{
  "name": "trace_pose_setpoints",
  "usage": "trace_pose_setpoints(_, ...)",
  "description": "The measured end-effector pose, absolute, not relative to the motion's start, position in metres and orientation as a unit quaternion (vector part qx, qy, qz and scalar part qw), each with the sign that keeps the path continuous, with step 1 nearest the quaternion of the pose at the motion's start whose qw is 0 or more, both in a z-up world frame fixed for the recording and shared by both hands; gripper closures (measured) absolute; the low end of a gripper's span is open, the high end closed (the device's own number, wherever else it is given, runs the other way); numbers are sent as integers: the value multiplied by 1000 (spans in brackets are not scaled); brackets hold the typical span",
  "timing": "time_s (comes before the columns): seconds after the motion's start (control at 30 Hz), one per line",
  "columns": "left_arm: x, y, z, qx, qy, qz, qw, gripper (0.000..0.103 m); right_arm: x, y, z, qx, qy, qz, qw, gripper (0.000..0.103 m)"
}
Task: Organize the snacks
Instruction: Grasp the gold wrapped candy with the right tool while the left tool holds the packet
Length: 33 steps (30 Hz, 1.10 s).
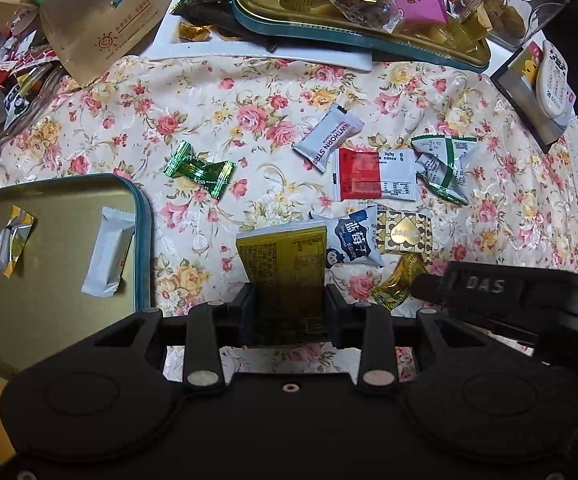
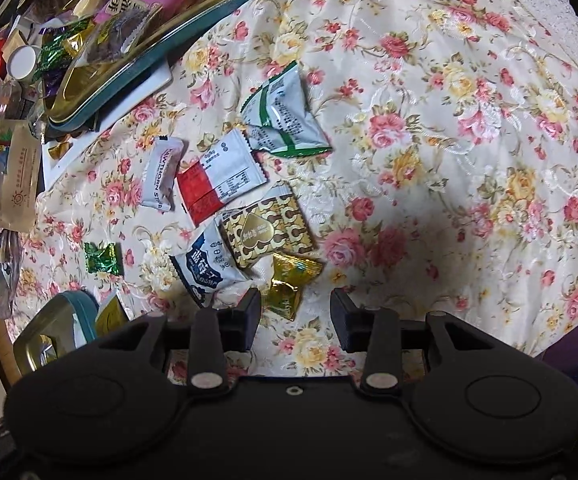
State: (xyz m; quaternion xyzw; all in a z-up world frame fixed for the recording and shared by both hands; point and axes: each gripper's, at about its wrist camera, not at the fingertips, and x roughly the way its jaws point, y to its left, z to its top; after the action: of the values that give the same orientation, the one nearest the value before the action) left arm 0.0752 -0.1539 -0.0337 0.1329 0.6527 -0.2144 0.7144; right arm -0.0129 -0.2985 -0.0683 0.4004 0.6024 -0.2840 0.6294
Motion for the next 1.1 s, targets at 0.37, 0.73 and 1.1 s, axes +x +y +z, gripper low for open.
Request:
trace_pose_setpoints(0.37, 77, -150, -25, 120, 648, -217, 720, 59, -9, -291, -84, 379, 594, -309, 638, 62)
trace_pose_setpoints(0.73, 79, -145, -24, 115, 650, -211, 721, 59, 3, -277, -101, 373, 606, -311, 630, 64)
trace_pose_setpoints(1.1, 87, -130, -23, 100, 655, -204, 721, 59, 9, -269, -109, 359, 615, -320, 624, 80)
